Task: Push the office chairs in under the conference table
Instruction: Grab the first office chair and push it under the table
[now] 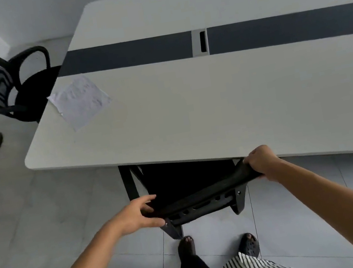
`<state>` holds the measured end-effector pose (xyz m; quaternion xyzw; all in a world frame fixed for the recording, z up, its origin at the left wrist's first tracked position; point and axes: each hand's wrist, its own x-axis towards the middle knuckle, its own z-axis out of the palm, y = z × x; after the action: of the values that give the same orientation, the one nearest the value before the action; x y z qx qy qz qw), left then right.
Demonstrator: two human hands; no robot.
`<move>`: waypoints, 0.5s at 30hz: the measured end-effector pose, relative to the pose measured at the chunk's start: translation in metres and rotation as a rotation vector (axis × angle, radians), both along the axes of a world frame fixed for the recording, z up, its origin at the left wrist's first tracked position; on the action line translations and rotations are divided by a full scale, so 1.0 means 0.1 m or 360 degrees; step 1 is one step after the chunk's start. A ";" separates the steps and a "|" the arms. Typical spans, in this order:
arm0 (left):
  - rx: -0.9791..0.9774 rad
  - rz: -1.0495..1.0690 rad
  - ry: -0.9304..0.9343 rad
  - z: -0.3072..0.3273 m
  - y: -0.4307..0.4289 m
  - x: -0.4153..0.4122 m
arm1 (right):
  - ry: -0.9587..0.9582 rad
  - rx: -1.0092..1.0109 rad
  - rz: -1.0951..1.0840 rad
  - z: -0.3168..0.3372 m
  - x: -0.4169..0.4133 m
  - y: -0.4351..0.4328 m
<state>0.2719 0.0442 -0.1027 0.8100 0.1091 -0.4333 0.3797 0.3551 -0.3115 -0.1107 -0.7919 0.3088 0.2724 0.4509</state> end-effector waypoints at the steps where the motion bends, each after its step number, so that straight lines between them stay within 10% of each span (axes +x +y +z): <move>1: -0.0129 0.0187 0.0065 0.03 0.15 0.05 | 0.0029 -0.0043 0.0034 0.00 0.03 0.03; 6: 0.0450 0.1088 -0.0270 -0.64 0.91 0.33 | 0.0058 -0.0109 -0.0032 0.01 0.04 0.11; 9: 0.0367 0.1315 0.0131 -1.15 1.05 0.47 | 0.0045 -0.0154 -0.0159 0.01 0.03 0.16; 15: 0.0186 0.1212 0.0403 -1.96 0.99 0.74 | -0.0144 -0.1222 0.0457 0.19 0.00 0.52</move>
<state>0.3462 0.1430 -0.2991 0.6721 0.4717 -0.3510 0.4501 0.3549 -0.2592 -0.0914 -0.9488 0.2542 0.1624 0.0932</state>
